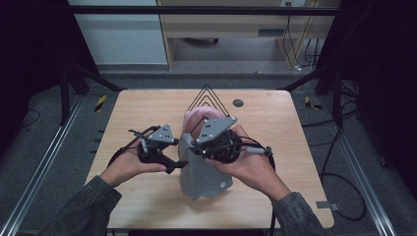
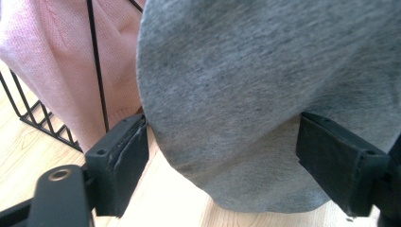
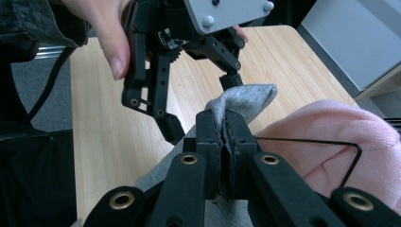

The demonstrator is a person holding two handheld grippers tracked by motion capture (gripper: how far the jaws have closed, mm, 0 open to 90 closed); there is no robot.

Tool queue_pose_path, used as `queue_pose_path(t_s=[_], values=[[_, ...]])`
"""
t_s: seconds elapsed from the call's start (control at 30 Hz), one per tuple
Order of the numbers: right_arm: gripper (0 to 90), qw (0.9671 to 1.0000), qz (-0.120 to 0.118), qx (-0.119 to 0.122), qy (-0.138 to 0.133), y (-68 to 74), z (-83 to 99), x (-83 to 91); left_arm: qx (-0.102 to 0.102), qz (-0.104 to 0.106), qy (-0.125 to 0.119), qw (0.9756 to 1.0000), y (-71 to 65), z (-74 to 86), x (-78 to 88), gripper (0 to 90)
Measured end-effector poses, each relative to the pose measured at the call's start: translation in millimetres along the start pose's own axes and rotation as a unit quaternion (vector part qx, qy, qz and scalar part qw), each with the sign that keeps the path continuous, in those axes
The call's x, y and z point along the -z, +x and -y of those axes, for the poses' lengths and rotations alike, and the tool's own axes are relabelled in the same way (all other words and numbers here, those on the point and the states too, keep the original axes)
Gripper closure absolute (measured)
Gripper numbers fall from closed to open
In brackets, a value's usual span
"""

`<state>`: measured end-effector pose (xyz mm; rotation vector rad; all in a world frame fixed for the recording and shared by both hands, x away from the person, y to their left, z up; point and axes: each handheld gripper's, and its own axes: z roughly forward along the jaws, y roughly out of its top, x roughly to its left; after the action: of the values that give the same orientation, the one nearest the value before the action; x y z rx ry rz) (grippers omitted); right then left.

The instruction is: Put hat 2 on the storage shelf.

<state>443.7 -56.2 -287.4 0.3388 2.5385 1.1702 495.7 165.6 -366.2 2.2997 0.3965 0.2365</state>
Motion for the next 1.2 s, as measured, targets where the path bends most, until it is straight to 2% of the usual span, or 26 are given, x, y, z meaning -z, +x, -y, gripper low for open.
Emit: queue_pose_path(t_s=[0.03,0.17,0.2,0.27,0.4,0.5,0.73,0.93,1.07,1.2], values=[[86.6,1.0,0.0,0.0,-0.001,0.2,0.4,-0.2,-0.01,0.0,0.007,0.9999,1.0,-0.2,0.4,21.3],[86.6,1.0,-0.001,-0.002,0.0,0.4,2.9,-0.7,-0.013,0.004,0.005,0.9999,-0.6,-0.5,-1.9,35.6],[86.6,1.0,-0.001,-0.003,0.0,0.0,3.9,-0.8,-0.012,0.004,0.001,0.9999,-1.9,-0.7,-2.7,41.0],[86.6,1.0,0.0,-0.005,0.0,-0.7,6.0,-0.8,-0.023,0.001,0.006,0.9997,-3.2,-1.3,-3.3,51.9],[86.6,0.9999,0.001,-0.014,0.001,-2.6,12.6,-0.2,-0.022,-0.001,0.011,0.9997,-7.2,-2.6,-4.9,75.1],[86.6,0.9997,0.007,-0.025,0.003,-6.4,19.2,0.3,-0.023,-0.003,0.01,0.9997,-9.8,-4.7,-3.7,85.1],[86.5,0.9983,0.022,-0.053,0.004,-20.1,33.2,4.2,-0.025,-0.006,0.019,0.9995,-13.4,-9.1,1.2,89.0],[86.5,0.9971,0.035,-0.067,0.0,-28.6,39.3,10.5,-0.033,-0.018,0.019,0.9991,-15.1,-17.6,11.8,89.4],[86.5,0.9963,0.047,-0.072,-0.004,-34.5,39.3,17.2,-0.038,-0.032,0.023,0.9985,-17.4,-28.9,22.4,89.5],[86.5,0.9953,0.061,-0.074,-0.014,-41.9,31.6,28.5,-0.041,-0.049,0.019,0.9978,-18.7,-47.0,35.8,89.6]])
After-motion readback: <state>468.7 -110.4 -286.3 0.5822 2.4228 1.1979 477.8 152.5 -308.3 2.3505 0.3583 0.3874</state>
